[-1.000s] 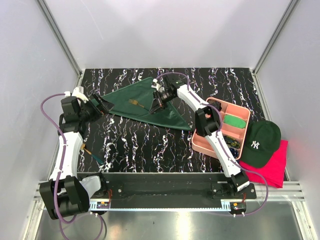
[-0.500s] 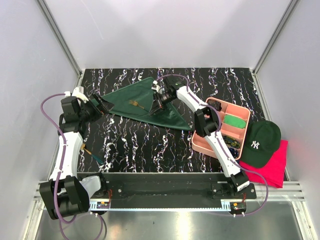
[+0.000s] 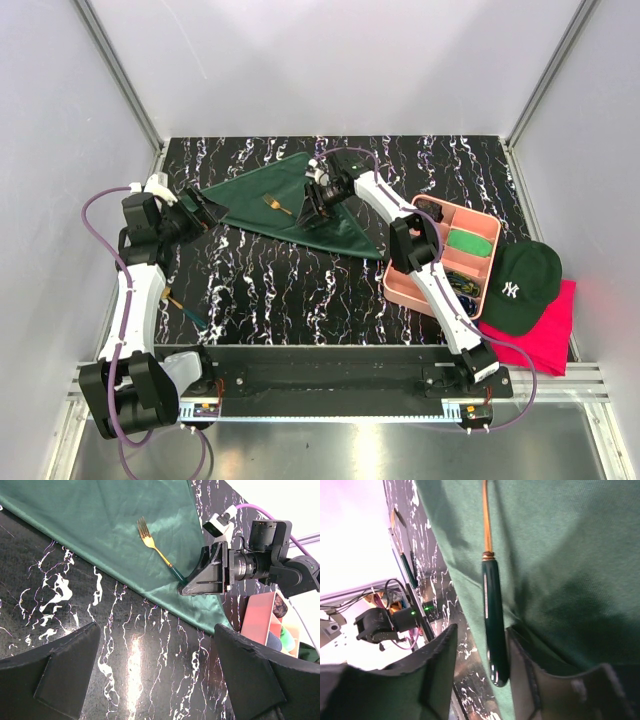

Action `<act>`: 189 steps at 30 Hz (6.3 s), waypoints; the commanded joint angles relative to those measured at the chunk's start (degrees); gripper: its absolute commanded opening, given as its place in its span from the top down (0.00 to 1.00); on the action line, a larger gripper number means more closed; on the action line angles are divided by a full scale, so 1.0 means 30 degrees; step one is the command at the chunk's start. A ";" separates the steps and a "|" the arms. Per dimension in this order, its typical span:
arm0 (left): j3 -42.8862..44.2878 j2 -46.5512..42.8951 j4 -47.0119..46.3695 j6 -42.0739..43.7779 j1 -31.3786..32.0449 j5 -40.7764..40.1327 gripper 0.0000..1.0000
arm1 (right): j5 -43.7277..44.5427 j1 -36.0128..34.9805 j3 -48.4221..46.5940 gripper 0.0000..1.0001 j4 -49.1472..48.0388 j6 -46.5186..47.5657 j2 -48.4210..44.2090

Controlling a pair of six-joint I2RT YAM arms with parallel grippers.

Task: Fold the napkin, place the utensils inside, and roll it up
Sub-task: Place the utensil onto the napkin

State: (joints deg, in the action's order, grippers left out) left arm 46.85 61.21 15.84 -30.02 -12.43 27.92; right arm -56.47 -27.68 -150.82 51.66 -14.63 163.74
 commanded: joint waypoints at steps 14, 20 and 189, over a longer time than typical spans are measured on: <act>0.0555 -0.0364 -0.0562 0.0192 0.0040 0.0565 0.01 | 0.4874 0.0233 0.1876 0.34 0.0094 0.0102 -0.3193; 0.0584 -0.0394 -0.0533 0.0222 0.0040 0.0537 0.01 | 0.6252 0.0204 0.2286 0.30 0.0622 0.0307 -0.3866; 0.0731 0.1569 -0.0591 -0.0159 -0.0077 0.1738 0.01 | 1.5542 -0.3253 0.6007 0.95 -0.6350 2.1869 -0.6387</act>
State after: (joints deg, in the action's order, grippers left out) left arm 46.87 65.67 16.60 -30.28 -12.45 31.46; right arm -10.09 -37.69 -131.33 35.20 48.73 147.50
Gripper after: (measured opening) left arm 0.987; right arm 0.178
